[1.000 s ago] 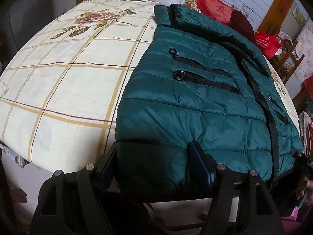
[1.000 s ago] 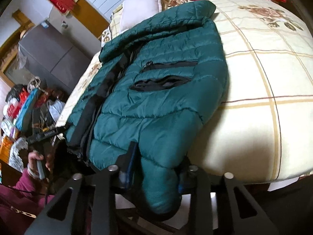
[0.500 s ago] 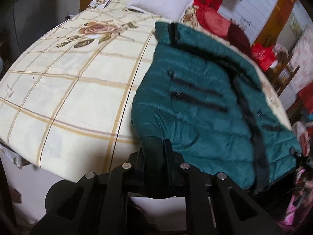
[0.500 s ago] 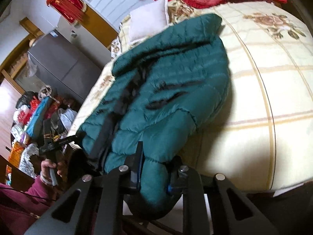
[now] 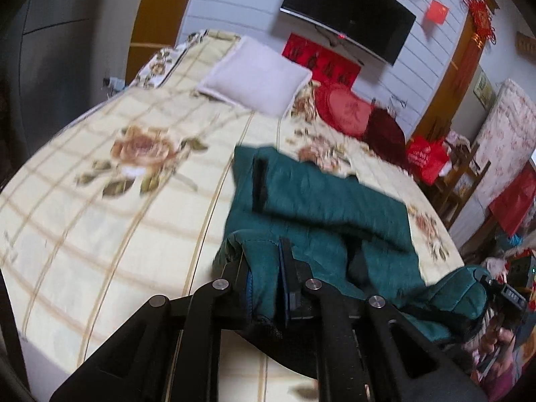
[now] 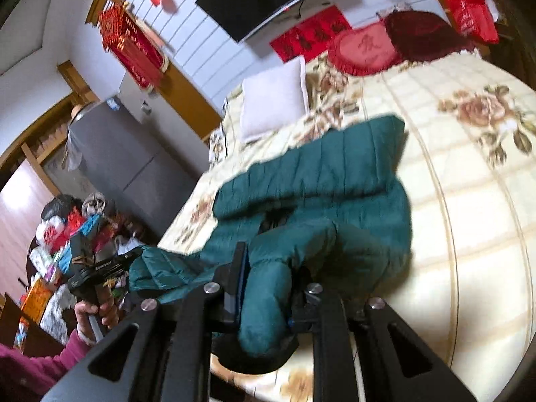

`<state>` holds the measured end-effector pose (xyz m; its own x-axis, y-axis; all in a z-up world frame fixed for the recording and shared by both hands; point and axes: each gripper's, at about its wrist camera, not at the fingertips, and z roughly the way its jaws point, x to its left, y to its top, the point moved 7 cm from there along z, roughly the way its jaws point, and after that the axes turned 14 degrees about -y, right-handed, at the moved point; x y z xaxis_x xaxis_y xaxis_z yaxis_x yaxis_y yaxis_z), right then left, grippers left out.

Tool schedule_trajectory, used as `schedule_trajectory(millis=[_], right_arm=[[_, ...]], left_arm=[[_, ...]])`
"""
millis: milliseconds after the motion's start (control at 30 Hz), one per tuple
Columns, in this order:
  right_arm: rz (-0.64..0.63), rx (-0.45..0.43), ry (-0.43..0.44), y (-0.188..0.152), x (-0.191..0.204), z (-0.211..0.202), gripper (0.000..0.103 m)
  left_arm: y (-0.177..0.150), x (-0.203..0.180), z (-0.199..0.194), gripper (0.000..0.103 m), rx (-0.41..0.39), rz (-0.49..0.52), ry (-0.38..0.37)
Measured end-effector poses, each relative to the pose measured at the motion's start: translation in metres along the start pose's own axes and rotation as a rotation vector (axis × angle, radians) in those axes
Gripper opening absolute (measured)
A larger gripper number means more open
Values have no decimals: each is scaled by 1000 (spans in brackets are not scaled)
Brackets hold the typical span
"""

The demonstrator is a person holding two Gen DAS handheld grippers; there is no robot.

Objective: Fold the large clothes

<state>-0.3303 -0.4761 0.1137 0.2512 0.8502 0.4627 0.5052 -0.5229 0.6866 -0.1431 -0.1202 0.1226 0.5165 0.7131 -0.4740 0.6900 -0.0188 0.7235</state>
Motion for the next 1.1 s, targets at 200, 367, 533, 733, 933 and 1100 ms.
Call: schedule_trajectory(millis=[200,367,533,733,933,1100], right_arm=[[28,-45,-45,61,-13,32,17],[40,-45,-118,104,-27,76,17],[64,-48,-188,144,-51,123,17],[130,30,-257,148,-90,201,17],[193,74,-273,134,-117,251,16],[203,95,-253,137,-119,261,19]], left_arm=[[59,2,47,27,-26,-19,23],[100,8,97,27,-42,-30,63],[125,23,148,27,-35,-16,145],[115,54,216,27,25,9,235],[113,76,235,33,22,-70,137],[129,83,205,48,-26,-214,-23]])
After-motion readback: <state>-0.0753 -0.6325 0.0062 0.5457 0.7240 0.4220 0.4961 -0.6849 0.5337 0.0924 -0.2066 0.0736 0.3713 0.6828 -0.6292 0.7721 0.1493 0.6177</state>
